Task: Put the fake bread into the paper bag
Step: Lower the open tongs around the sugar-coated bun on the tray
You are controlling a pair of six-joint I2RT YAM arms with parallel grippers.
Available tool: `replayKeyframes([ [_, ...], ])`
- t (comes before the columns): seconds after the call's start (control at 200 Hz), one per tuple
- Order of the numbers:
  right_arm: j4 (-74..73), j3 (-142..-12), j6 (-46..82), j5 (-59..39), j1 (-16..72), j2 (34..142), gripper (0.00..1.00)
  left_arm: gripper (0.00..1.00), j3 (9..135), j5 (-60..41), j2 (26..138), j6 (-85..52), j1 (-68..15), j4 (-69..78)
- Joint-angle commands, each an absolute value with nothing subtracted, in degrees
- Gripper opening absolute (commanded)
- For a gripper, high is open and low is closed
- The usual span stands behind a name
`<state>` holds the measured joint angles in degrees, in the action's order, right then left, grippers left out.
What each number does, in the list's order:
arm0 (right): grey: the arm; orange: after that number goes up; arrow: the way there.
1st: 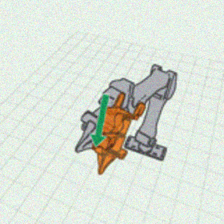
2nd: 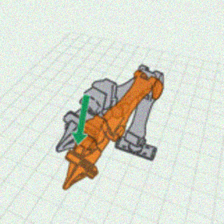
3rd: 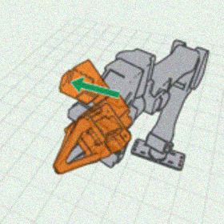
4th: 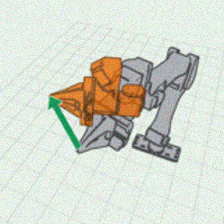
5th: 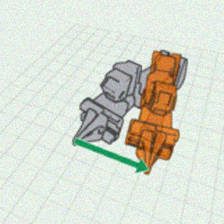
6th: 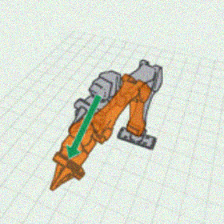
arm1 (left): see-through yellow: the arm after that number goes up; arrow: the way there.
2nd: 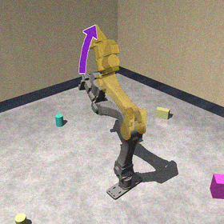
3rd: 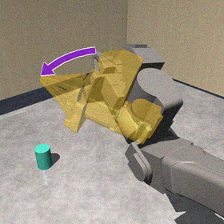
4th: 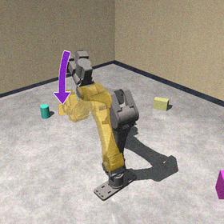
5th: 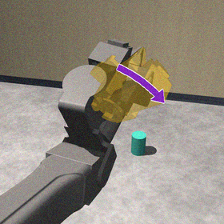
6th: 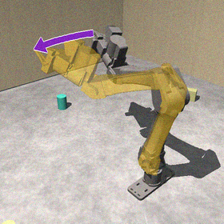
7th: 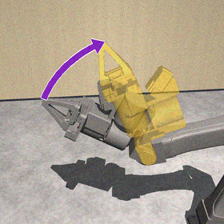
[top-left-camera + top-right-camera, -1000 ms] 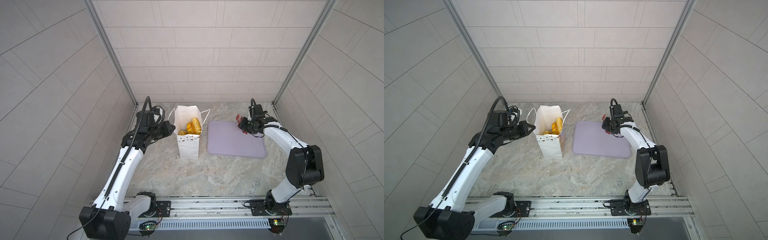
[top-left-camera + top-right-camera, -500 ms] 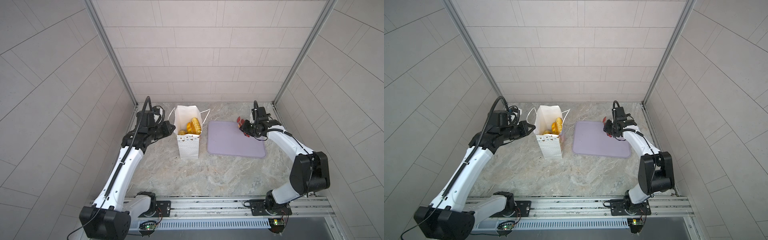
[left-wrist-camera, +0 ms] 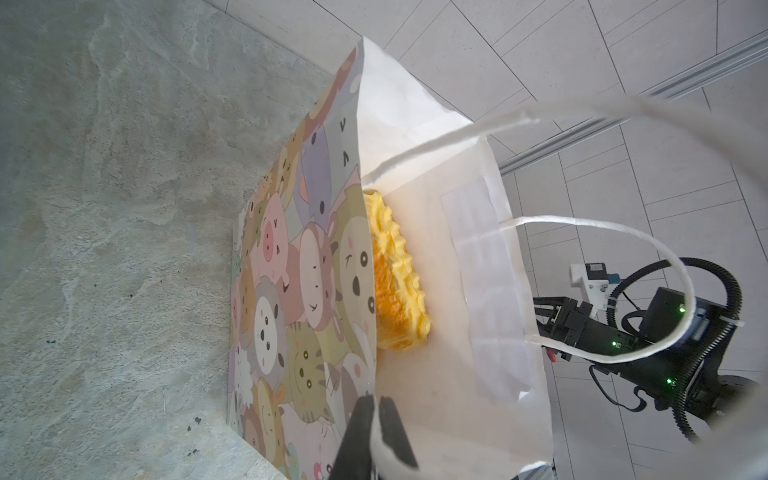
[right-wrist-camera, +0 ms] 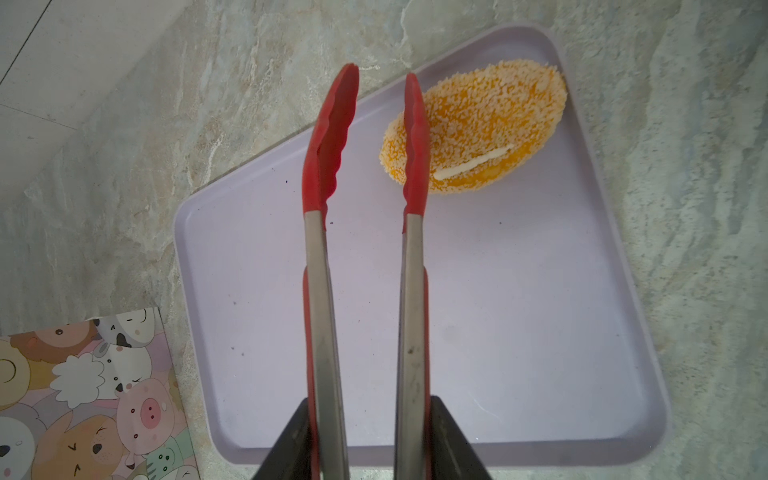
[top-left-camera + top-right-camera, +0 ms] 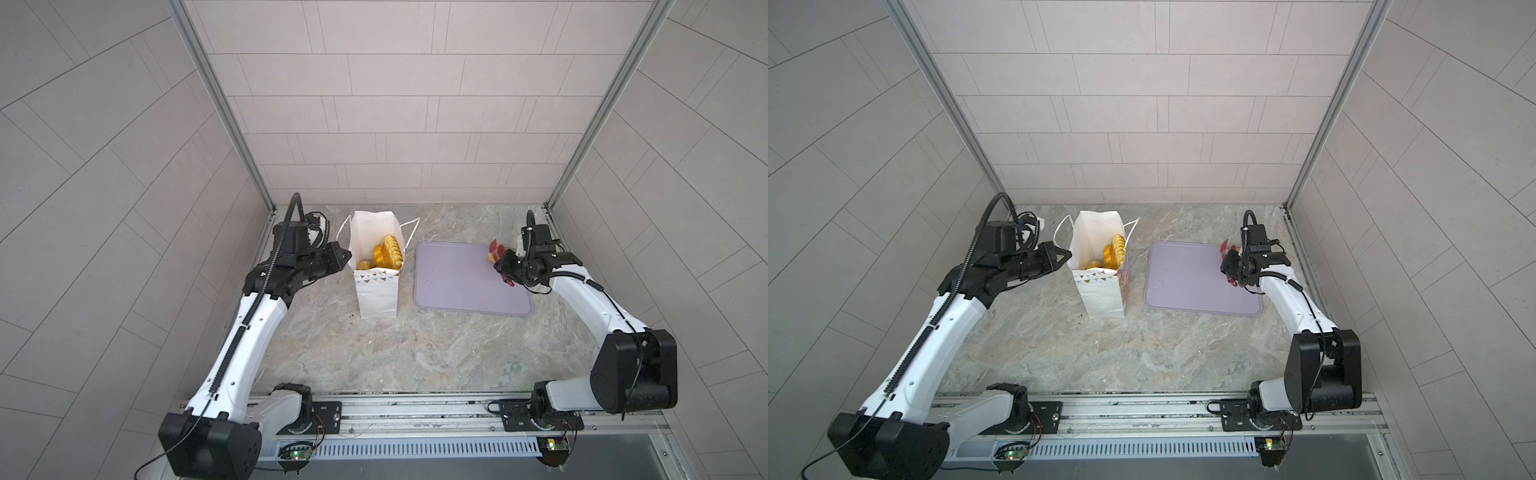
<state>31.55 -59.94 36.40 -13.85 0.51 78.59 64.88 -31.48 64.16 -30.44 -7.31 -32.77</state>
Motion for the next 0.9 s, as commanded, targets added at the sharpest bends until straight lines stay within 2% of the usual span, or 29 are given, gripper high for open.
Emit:
replayKeyframes([
  [0.0, 33.14, -58.74, 35.91, -11.87, 0.00, 74.81, 0.42, 0.09, 63.98, -32.17, 63.36, -30.18, -7.44, -31.83],
  [0.385, 35.76, -57.66, 33.42, -10.37, -0.17, 68.31, 0.44, 0.08, 64.05, -32.78, 63.84, -30.32, -7.47, -31.14],
  [0.896, 33.85, -56.45, 35.58, -10.76, -4.01, 69.80, 0.58, 0.08, 63.98, -32.61, 63.37, -29.71, -7.30, -31.64],
])
